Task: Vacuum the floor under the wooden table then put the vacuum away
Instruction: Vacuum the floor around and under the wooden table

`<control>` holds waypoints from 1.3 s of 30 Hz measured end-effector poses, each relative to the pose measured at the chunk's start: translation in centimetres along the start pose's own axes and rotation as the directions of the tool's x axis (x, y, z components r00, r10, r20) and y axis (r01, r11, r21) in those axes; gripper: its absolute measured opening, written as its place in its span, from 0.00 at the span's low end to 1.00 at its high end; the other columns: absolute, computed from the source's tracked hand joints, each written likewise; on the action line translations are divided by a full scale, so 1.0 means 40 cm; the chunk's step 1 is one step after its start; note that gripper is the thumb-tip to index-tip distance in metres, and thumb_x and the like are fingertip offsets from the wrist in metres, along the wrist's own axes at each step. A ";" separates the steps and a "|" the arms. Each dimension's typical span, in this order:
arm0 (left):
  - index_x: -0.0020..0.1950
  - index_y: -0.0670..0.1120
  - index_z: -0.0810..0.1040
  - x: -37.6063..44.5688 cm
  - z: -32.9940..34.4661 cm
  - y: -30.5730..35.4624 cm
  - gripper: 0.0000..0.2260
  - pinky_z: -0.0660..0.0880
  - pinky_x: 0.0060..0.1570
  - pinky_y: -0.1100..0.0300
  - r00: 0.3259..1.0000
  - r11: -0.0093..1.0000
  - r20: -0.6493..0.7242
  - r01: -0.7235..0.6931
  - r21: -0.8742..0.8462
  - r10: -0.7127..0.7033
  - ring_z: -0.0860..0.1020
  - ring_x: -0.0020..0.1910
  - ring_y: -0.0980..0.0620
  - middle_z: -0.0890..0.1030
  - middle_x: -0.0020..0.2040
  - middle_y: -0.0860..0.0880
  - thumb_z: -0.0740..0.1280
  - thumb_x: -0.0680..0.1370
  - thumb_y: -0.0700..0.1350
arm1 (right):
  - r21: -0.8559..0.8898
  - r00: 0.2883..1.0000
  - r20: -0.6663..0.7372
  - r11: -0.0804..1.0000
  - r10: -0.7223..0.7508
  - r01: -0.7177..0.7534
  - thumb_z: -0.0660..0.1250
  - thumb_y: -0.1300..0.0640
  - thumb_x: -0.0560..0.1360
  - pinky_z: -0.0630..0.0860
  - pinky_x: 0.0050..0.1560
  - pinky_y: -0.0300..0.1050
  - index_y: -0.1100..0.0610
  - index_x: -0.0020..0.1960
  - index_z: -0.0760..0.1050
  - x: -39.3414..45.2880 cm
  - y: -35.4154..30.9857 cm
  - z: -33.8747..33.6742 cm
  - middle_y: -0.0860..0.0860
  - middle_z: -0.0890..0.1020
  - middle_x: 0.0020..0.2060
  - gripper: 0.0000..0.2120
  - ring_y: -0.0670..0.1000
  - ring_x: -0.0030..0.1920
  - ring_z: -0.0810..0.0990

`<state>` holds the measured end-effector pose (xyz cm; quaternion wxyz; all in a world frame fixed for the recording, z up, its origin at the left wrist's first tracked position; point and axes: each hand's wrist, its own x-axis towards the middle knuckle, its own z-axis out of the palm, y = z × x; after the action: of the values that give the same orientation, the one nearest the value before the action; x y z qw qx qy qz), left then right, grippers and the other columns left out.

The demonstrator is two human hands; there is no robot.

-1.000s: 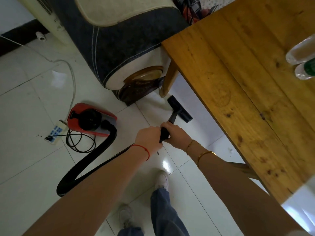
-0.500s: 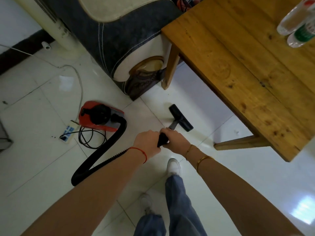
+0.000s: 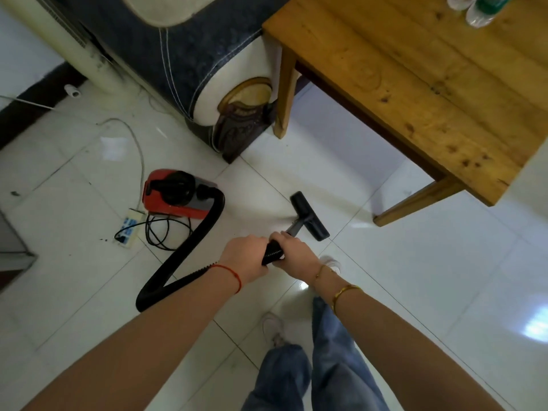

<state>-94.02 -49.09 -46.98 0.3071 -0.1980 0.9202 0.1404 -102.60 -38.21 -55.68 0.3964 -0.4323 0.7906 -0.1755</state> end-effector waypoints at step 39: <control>0.54 0.44 0.72 0.366 -0.182 0.384 0.09 0.69 0.36 0.61 0.999 0.994 -0.016 0.034 -0.099 -0.036 0.72 0.35 0.52 0.72 0.40 0.50 0.64 0.76 0.45 | -0.102 0.999 0.025 0.994 0.037 -0.034 0.72 0.60 0.70 0.78 0.52 0.50 0.55 0.57 0.69 0.066 0.418 -0.387 0.54 0.76 0.52 0.18 0.55 0.48 0.78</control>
<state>-115.36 -42.38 -48.34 0.2912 -0.2304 0.9112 0.1785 -124.59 -31.97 -57.66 0.3876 -0.4402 0.8006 -0.1224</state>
